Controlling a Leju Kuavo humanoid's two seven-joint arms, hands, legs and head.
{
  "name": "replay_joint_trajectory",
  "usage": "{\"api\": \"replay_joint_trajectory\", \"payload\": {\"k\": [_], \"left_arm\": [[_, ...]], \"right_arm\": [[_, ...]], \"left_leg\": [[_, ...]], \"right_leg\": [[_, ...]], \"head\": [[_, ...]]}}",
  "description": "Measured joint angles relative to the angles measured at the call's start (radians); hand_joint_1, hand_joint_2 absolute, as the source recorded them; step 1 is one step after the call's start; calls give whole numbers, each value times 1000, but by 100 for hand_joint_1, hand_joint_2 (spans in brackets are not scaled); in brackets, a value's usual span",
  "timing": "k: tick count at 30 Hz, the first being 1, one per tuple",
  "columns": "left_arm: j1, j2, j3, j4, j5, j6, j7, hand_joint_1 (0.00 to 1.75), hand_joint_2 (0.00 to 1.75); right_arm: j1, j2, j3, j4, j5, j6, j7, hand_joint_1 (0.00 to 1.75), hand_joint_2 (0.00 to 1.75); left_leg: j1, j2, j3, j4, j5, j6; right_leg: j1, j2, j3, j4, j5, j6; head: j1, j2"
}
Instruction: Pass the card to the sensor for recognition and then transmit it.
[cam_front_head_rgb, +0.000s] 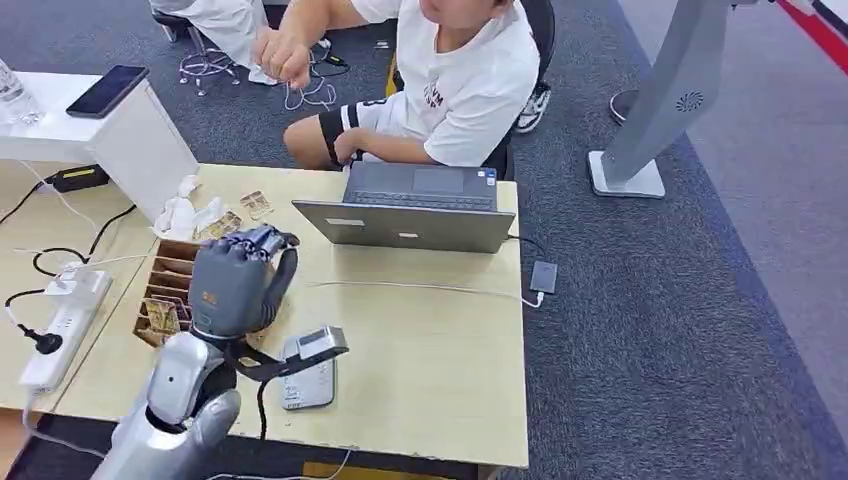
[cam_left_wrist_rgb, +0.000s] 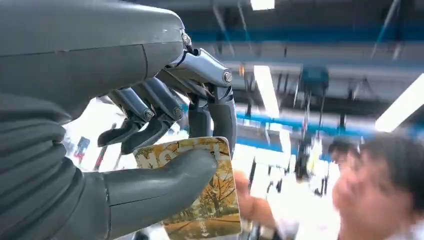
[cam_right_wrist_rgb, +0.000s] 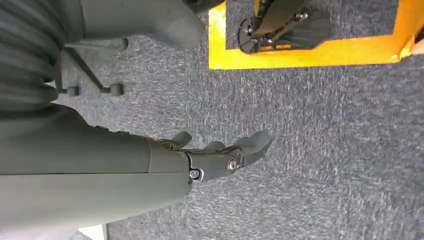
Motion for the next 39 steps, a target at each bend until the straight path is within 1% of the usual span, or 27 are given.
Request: {"api": "replay_joint_trajectory", "payload": {"k": [2, 5, 9, 16, 26, 27, 30, 34, 39], "left_arm": [[-78, 11, 24, 14, 2, -7, -7, 175, 175], [-170, 24, 53, 61, -10, -21, -7, 175, 175], [-239, 33, 76, 125, -22, -17, -10, 175, 175], [-277, 38, 80, 169, -32, -12, -13, 175, 175], [-279, 40, 80, 195, -43, -13, -3, 175, 175], [-279, 40, 80, 196, -43, -13, -1, 2, 175], [-280, 40, 80, 205, -48, -18, 5, 0, 175], [-280, 37, 80, 209, -55, -40, 17, 0, 175], [-277, 29, 80, 208, -47, -42, 18, 0, 175]], "right_arm": [[-1, 0, 1, 0, 11, 6, -3, 0, 175], [-4, -2, 1, 0, 11, 18, -2, 0, 175], [-4, -4, 1, 0, 23, 19, 10, 0, 175], [-4, -7, 3, 0, 25, 18, 21, 0, 175], [-4, -9, 9, 0, 26, 19, 12, 0, 175], [-4, -9, 9, 0, 26, 19, 12, 0, 175], [-4, -9, 10, 0, 26, 19, 12, 0, 175], [-4, -9, 10, 0, 26, 17, 12, 0, 175], [-4, -10, 10, 0, 26, 13, 15, 0, 175]], "left_leg": [[0, 0, 0, 0, 1, 0], [0, 0, 0, 0, 3, -1], [0, 0, 0, 0, 3, 0], [0, 0, -1, 0, 3, 0], [0, 0, -1, 0, 4, 0], [0, 0, -1, 0, 4, 0], [0, 0, -1, 0, 4, 0], [0, 1, -2, 0, 3, 0], [0, 1, -3, 0, 3, 0]], "right_leg": [[0, 0, 0, 0, 1, 1], [0, 0, -1, 1, 2, 0], [0, 1, -1, 1, 3, 0], [0, 0, -1, 1, 3, 0], [0, 1, -2, 1, 3, -1], [0, 1, -2, 1, 3, -1], [0, 1, -2, 1, 3, -1], [0, 1, -3, 1, 3, -1], [0, 1, -3, 1, 3, -1]], "head": [[0, 0], [0, 0], [0, 0], [0, 0], [0, 0], [0, 0], [0, 0], [0, 0], [0, 0]]}}
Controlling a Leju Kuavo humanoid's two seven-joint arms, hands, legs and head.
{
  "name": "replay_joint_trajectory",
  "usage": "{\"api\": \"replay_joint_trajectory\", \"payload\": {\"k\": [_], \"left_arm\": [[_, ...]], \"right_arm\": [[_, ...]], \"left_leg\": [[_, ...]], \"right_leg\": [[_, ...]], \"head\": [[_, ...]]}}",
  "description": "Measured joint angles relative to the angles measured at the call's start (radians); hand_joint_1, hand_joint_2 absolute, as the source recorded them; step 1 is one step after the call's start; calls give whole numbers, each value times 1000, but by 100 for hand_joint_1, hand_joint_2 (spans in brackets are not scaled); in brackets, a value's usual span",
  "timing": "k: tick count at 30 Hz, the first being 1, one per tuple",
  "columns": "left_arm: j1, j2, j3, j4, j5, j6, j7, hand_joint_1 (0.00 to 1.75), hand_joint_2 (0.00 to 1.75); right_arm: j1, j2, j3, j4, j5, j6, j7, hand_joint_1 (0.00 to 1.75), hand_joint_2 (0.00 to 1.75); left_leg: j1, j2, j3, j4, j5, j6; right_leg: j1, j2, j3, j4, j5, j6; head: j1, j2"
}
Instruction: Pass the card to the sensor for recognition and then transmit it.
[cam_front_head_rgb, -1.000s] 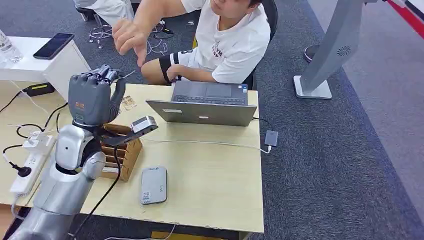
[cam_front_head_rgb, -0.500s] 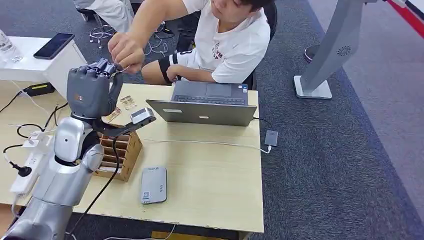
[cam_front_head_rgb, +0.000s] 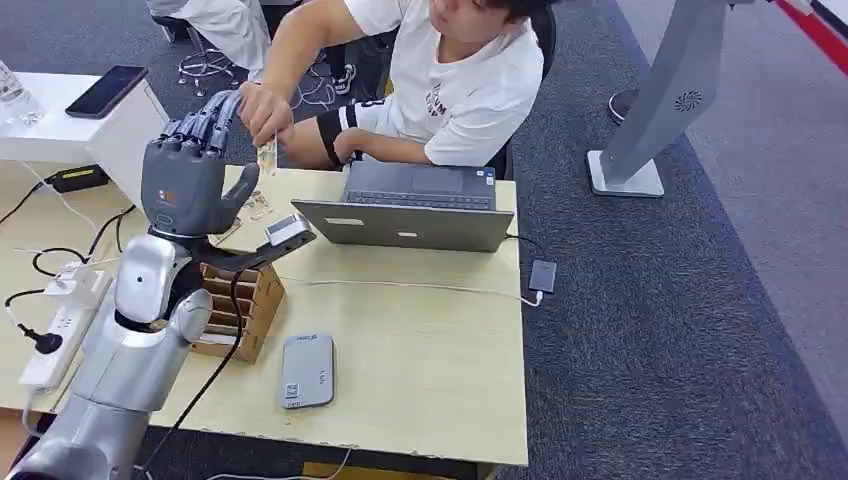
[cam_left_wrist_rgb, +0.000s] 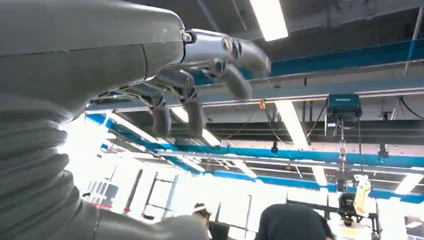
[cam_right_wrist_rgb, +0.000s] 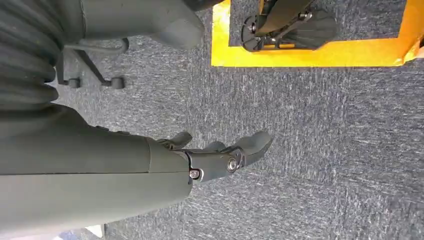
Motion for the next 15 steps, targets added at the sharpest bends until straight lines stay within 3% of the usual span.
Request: {"api": "replay_joint_trajectory", "payload": {"k": [3, 6, 9, 12, 15], "left_arm": [[34, -2, 0, -32, 32, 11, -15, 0, 175], [133, 1, 0, -113, 62, 36, -41, 0, 175], [302, 21, 0, -221, 43, 71, -69, 0, 175], [525, 66, 6, -348, -27, 75, -60, 0, 175], [656, 111, 26, -422, -72, 39, -38, 0, 175]], "right_arm": [[1, 0, 0, 0, -5, -1, 0, 0, 175], [1, 0, -1, 0, -25, -11, -3, 0, 175], [4, 0, -15, 0, -53, -21, -8, 0, 175], [13, 1, -37, 0, -76, -34, -11, 0, 175], [19, 2, -49, 0, -78, -36, -11, 0, 175]], "left_leg": [[0, 1, 0, 0, 0, 0], [0, 2, -1, 0, -1, 0], [0, 6, -1, -1, -4, 0], [0, 7, -1, -1, -6, -1], [0, 4, -4, -1, -6, -1]], "right_leg": [[0, 0, 0, 0, 0, 0], [0, 2, 0, 0, 0, 0], [0, 5, -1, 0, -1, 0], [0, 7, -3, 0, -4, 0], [0, 2, -3, 0, -6, 0]], "head": [[0, 0], [0, 0], [-1, 0], [0, 0], [0, 0]]}}
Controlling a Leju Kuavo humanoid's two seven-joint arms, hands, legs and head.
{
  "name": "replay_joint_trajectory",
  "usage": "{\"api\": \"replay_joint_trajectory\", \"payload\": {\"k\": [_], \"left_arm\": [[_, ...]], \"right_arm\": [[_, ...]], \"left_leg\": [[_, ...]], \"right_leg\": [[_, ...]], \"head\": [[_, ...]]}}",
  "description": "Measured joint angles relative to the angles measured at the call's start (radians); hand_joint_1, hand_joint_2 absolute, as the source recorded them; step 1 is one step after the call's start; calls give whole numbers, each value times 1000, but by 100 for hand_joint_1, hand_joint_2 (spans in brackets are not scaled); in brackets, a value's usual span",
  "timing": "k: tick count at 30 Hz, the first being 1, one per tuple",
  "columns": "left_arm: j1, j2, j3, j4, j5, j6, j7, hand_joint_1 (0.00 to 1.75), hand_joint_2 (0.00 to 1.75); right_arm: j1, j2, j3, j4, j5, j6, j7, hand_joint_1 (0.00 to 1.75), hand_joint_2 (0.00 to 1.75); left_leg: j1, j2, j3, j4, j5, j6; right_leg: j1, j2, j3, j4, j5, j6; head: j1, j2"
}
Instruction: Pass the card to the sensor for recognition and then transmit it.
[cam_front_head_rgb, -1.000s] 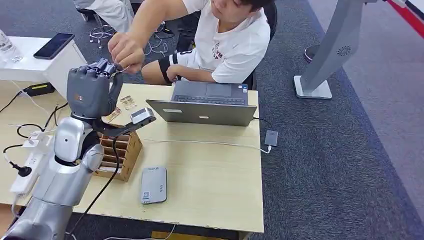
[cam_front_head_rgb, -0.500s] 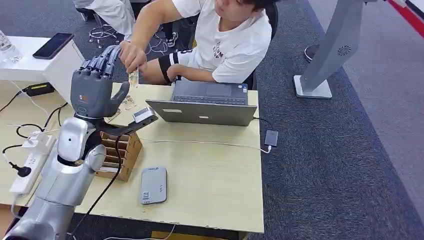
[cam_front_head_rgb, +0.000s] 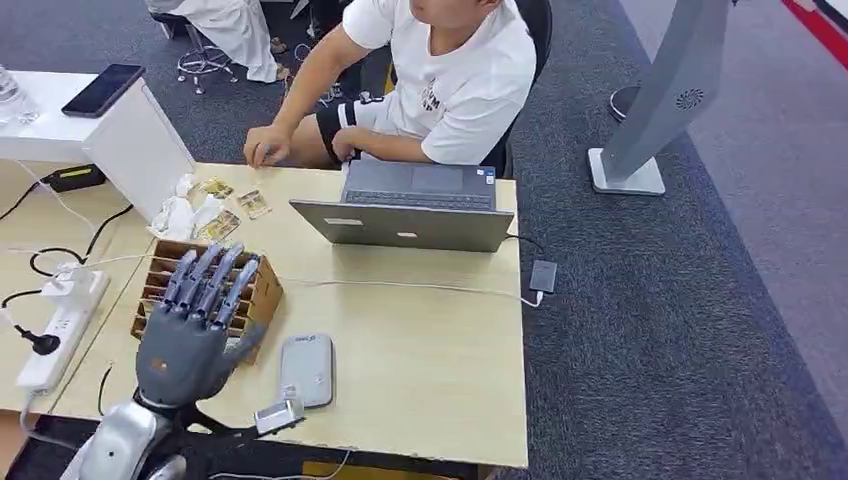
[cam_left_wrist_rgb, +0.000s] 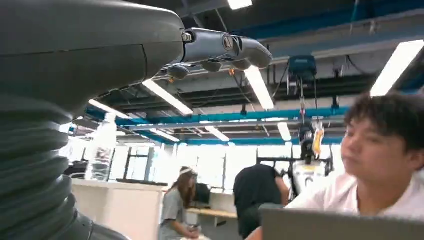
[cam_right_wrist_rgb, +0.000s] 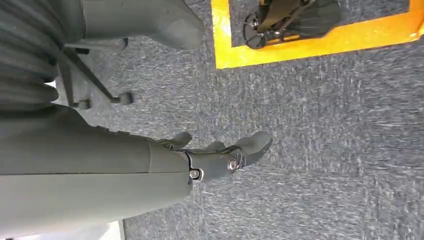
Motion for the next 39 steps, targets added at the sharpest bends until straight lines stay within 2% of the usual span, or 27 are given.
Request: {"api": "replay_joint_trajectory", "payload": {"k": [2, 4, 7, 9, 13, 19, 23, 30, 39], "left_arm": [[98, 58, 16, -48, -17, -52, 25, 0, 175], [193, 116, 37, -88, -3, -64, 53, 0, 175], [278, 177, 59, -110, 28, -122, 88, 0, 175], [314, 209, 62, -112, 35, -136, 94, 0, 175], [342, 239, 67, -117, 43, -148, 97, 0, 175], [348, 276, 75, -113, 111, -271, 147, 0, 175], [308, 276, 99, -74, 138, -292, 128, 0, 175], [187, 234, 148, 30, 135, -387, 100, 0, 175], [59, 166, 174, 136, 116, -395, 93, 0, 175]], "right_arm": [[-1, 1, -13, 0, -13, -2, 0, 0, 175], [3, 1, -22, 0, -16, -3, -2, 0, 175], [4, 1, -36, 0, -16, -4, -4, 0, 175], [2, 2, -39, 0, -16, -3, -4, 0, 175], [1, 2, -44, 0, -16, 2, -4, 0, 175], [0, 3, -51, 0, -9, -2, -8, 0, 175], [0, 3, -53, 0, 8, -3, 1, 0, 175], [-2, 2, -53, -1, 44, 41, 16, 0, 175], [-5, -1, -53, -2, 63, 48, 17, 0, 175]], "left_leg": [[0, 2, 1, 0, -1, -1], [1, 2, 2, 0, -1, -1], [1, -2, 2, 0, -1, -1], [1, -2, 2, 0, -1, -1], [1, -3, 2, 0, 0, -1], [1, -3, 2, 0, 0, -1], [1, -4, 2, 0, 0, -1], [1, -4, 2, 0, 1, -1], [1, -4, 2, 0, 2, -1]], "right_leg": [[0, 2, 0, 0, 0, -1], [1, 2, -1, 0, -1, -1], [1, -1, -1, 0, -2, 0], [1, -1, 0, 0, -2, 0], [1, -2, 2, 0, -1, 0], [1, -3, 2, 0, 0, -1], [1, -4, 2, 0, 0, -1], [1, -4, 2, 0, 1, -1], [1, -4, 2, 0, 1, -1]], "head": [[0, 0], [-1, 0], [-1, 0], [-1, 0], [0, 0], [0, 0], [-1, 0], [-1, 0], [-1, 0]]}}
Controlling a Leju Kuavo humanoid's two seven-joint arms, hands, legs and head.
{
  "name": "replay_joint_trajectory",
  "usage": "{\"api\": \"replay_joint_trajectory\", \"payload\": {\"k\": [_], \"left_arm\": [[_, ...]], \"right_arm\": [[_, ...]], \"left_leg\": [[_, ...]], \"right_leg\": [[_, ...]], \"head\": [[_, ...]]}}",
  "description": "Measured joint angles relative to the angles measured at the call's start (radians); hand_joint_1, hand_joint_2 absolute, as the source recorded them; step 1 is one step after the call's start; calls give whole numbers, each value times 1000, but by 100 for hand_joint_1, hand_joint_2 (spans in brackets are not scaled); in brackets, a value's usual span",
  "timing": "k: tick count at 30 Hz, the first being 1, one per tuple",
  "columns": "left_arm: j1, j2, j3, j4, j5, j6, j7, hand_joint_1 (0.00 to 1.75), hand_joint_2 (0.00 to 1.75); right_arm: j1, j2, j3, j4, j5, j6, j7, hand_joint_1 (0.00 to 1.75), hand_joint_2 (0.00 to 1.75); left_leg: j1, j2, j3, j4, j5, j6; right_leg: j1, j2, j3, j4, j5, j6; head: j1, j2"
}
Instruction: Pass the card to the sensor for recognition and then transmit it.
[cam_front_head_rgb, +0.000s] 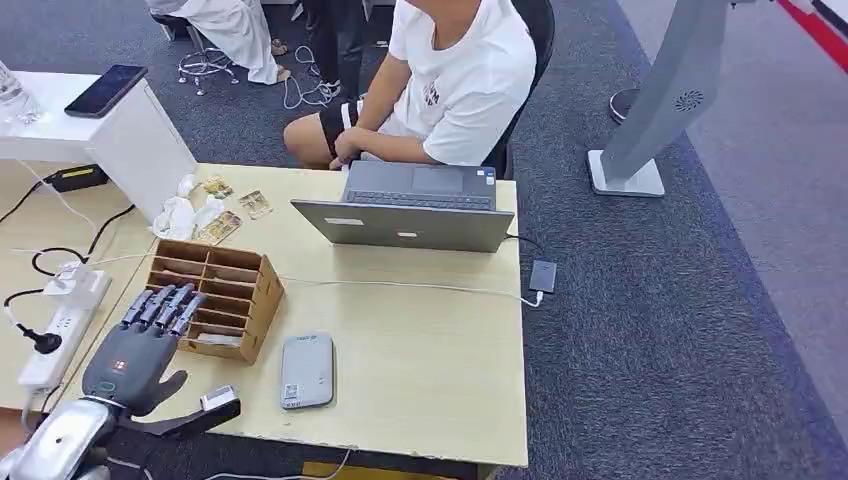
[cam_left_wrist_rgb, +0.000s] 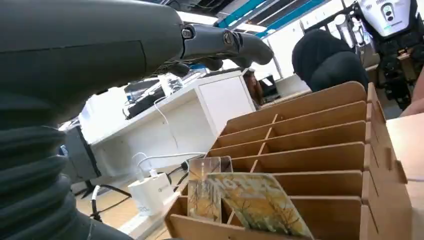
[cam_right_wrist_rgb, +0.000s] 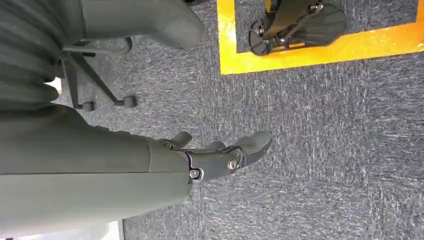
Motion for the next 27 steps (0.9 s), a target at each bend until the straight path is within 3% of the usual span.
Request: {"api": "replay_joint_trajectory", "payload": {"k": [27], "left_arm": [[-114, -82, -31, 90, -35, -47, -6, 0, 175]], "right_arm": [[-3, -2, 2, 0, 32, 13, 0, 0, 175]], "left_leg": [[0, 0, 0, 0, 0, 0]], "right_leg": [[0, 0, -1, 0, 0, 0]], "head": [[0, 0]]}}
